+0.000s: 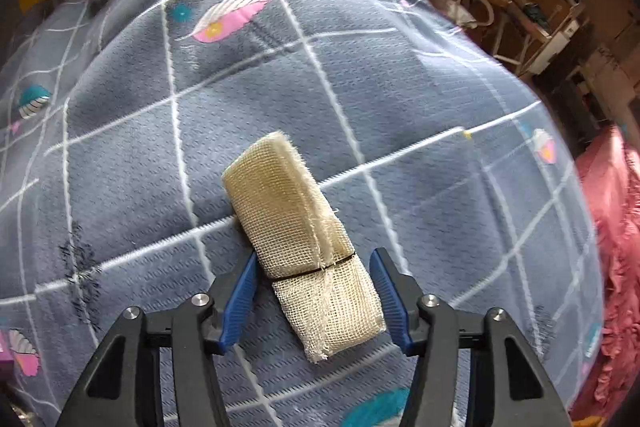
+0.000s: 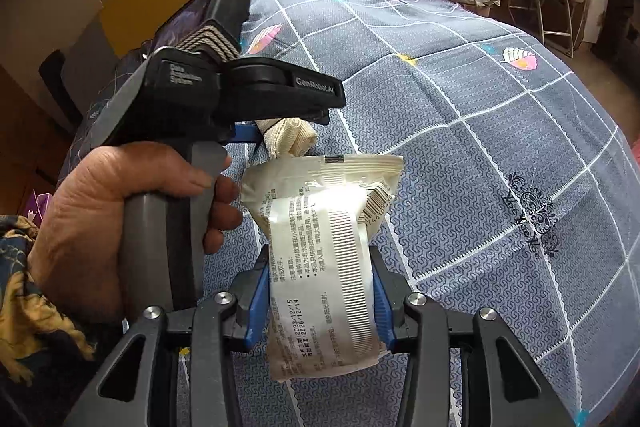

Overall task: Organize soft objects
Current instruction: 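Grasp the beige mesh roll with the left tool while the right tool grasps the white packet, then carry the beige mesh roll into the tray and open the left tool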

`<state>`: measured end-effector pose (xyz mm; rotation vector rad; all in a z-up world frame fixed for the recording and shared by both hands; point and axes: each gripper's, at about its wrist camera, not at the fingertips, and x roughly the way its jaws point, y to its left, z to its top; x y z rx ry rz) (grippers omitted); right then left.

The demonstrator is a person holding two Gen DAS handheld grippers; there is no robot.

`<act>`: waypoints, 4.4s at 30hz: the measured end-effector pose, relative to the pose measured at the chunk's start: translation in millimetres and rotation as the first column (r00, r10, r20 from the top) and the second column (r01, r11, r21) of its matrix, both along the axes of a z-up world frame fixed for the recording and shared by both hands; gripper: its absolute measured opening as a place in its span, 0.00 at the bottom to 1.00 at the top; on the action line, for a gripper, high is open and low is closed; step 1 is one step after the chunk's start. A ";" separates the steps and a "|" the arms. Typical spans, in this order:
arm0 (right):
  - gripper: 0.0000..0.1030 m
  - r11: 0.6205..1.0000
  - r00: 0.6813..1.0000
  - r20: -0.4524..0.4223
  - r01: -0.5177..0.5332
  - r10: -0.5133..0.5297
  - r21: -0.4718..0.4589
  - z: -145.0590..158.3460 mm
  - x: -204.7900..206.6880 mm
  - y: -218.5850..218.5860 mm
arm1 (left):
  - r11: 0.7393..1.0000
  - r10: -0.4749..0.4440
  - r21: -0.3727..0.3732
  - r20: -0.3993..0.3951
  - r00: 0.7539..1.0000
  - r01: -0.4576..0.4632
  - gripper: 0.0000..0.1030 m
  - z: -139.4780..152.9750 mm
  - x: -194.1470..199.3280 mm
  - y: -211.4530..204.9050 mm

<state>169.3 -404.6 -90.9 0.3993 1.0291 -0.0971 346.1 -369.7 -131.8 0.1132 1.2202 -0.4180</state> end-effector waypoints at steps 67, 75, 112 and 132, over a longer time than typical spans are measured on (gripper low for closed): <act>0.49 0.915 0.967 -0.216 -0.207 0.137 -0.346 -42.9 11.0 108.5 | 0.799 0.539 -0.056 0.510 0.670 -0.599 0.50 151.8 -303.3 614.9; 0.47 0.886 0.972 -0.186 -0.211 0.144 -0.413 -40.2 3.1 118.0 | 0.807 0.529 -0.059 0.515 0.675 -0.587 0.50 143.8 -336.1 608.4; 0.46 0.845 0.966 -0.188 -0.249 0.179 -0.473 -33.6 -5.5 125.4 | 0.717 0.697 -0.222 0.246 0.674 -0.661 0.50 92.7 -377.1 679.5; 0.47 0.846 0.965 -0.192 -0.250 0.178 -0.471 -34.6 -4.5 123.1 | 0.766 0.642 -0.081 0.157 0.750 -0.638 0.65 36.9 -314.4 666.2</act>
